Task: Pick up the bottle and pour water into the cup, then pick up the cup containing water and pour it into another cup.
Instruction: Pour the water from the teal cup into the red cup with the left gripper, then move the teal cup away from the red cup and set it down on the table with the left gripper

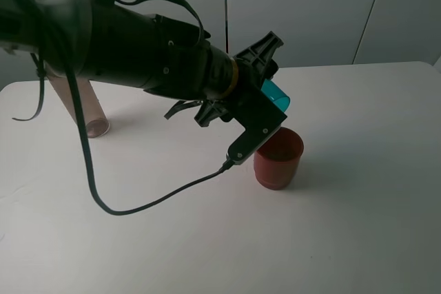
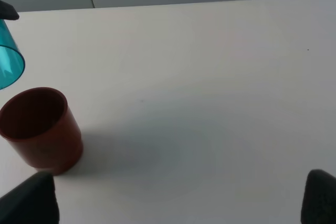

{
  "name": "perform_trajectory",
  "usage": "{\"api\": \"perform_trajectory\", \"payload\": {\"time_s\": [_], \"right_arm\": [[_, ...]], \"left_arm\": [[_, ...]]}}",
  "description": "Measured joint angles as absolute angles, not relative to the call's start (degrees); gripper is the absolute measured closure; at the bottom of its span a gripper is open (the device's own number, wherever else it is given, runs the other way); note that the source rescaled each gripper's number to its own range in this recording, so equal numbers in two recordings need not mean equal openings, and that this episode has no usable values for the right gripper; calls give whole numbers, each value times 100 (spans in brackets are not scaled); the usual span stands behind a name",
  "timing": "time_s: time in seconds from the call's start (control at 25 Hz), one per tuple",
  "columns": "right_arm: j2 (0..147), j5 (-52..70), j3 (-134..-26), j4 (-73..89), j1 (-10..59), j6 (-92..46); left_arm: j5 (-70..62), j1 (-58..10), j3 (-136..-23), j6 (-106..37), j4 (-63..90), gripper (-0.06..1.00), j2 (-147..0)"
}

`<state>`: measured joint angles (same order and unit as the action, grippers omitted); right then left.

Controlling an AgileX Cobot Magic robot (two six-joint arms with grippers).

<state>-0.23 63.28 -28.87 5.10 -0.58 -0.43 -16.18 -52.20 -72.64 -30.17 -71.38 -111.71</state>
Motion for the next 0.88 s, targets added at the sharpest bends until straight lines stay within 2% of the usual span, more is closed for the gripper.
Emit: {"api": "perform_trajectory", "payload": {"time_s": [0.32, 0.56, 0.88], "right_arm": [[-23, 6328, -2887, 510, -58, -43], [-23, 6328, -2887, 510, -58, -43], [-23, 6328, -2887, 510, -58, -43]], "left_arm": [[-1416, -5234, -7264, -1668, -7151, 87, -11171], [-1233, -5163, -7264, -102, -7165, 87, -11171], [251, -4240, -7264, 2379, -7165, 87, -11171]]}}
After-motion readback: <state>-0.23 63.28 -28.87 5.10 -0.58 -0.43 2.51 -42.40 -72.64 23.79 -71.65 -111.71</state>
